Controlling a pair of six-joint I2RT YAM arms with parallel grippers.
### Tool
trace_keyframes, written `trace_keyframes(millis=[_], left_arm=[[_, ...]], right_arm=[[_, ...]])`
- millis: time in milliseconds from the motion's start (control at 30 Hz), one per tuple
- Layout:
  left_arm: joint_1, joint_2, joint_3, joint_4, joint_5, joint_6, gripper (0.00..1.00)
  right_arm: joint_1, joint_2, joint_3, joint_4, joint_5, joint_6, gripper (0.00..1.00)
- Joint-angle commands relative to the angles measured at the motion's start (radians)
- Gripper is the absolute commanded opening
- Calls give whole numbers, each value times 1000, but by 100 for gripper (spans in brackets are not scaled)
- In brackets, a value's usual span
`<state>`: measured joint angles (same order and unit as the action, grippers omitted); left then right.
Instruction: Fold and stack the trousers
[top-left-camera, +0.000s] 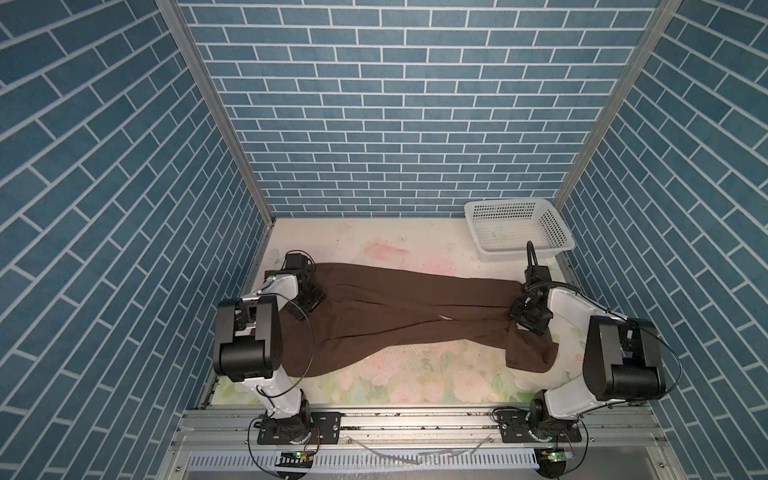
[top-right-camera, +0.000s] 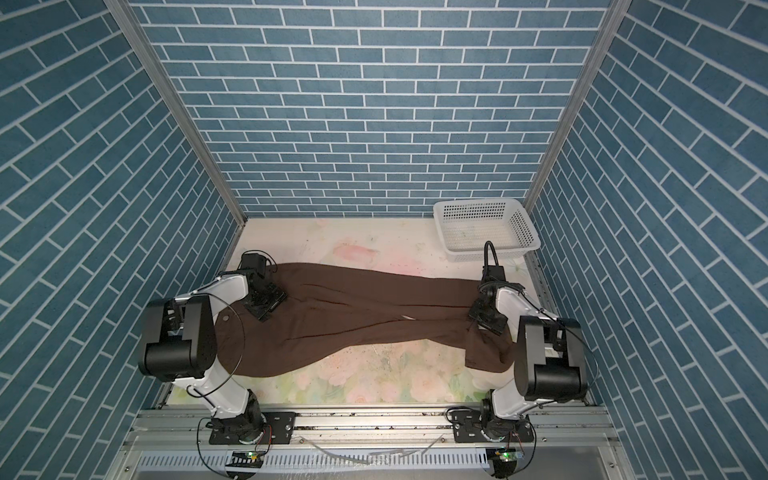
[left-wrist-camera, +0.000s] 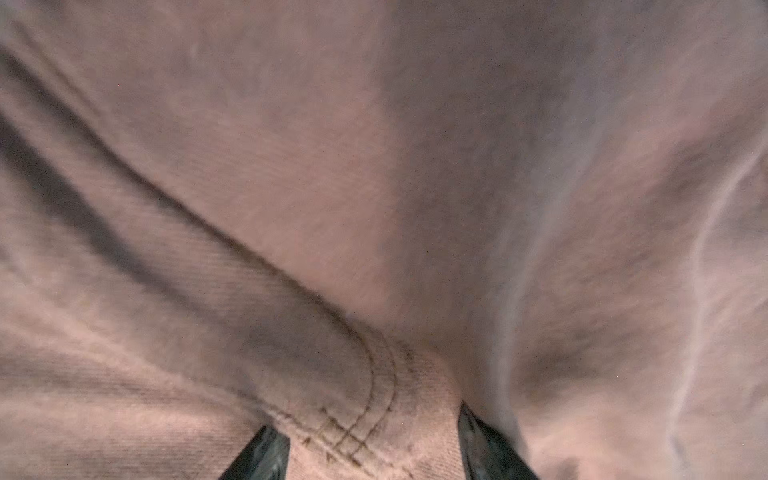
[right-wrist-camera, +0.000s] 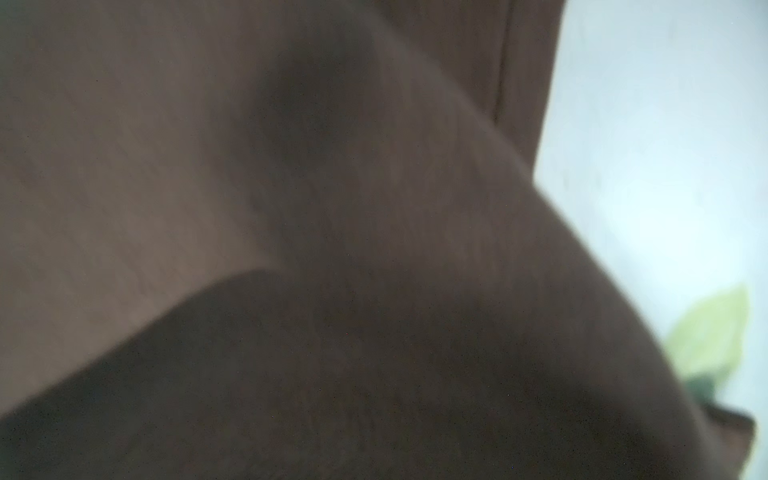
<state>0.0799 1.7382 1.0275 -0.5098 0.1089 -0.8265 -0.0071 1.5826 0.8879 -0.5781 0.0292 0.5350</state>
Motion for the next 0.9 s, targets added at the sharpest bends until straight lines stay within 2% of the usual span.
trace_keyframes(millis=[0, 200, 400, 667, 700, 867], left_arm=[[-2, 107, 49, 62, 32, 47, 65], [3, 229, 206, 45, 58, 77, 65], [1, 262, 288, 49, 111, 77, 64], [-1, 107, 189, 30, 125, 77, 66], [0, 71, 164, 24, 124, 80, 67], [-39, -98, 50, 7, 90, 86, 70]], right_arm=[[-34, 91, 107, 42, -6, -49, 65], [-84, 198, 199, 91, -61, -68, 62], [-84, 119, 219, 100, -107, -85, 62], [-82, -171, 104, -36, -19, -79, 72], [-80, -206, 83, -61, -13, -72, 84], [-61, -319, -15, -121, -34, -69, 84]])
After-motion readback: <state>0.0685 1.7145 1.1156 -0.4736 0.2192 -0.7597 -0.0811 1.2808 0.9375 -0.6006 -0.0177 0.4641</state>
